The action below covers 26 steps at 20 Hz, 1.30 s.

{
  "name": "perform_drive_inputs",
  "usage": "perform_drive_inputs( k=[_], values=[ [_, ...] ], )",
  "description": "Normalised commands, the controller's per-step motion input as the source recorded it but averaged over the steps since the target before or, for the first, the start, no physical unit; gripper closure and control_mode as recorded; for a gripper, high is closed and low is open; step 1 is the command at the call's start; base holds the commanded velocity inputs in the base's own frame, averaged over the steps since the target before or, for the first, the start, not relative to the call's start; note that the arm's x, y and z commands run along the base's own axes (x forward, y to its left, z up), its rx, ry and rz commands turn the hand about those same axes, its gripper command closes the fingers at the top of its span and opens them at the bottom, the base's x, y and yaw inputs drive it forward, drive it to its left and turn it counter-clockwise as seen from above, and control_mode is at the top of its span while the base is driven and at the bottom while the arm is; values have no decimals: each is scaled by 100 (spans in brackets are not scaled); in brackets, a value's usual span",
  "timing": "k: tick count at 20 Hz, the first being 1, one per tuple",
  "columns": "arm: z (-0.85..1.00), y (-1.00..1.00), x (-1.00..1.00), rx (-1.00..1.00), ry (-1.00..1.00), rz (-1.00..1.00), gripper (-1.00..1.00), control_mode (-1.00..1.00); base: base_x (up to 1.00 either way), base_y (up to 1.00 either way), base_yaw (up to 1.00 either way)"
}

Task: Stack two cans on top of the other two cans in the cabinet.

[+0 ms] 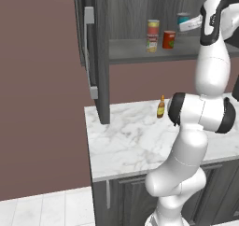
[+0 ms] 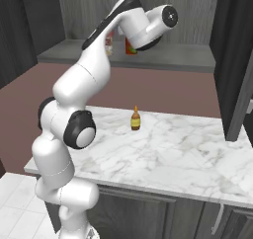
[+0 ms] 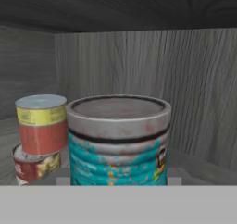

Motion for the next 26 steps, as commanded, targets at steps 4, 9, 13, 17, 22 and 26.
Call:
perform_drive_inputs(
  k=[4,9,13,17,22,26],
  values=[
    [0,18,9,0,1,0,100,-100,0,0,0],
    [0,15,13,0,6,0,100,-100,0,0,0],
    [0,14,13,0,4,0,100,-100,0,0,0],
    [0,6,15,1,1,0,100,-100,0,0,0],
    [0,4,13,1,0,0,100,-100,0,0,0],
    [-1,1,15,4,0,0,100,-100,0,0,0]
  ],
)
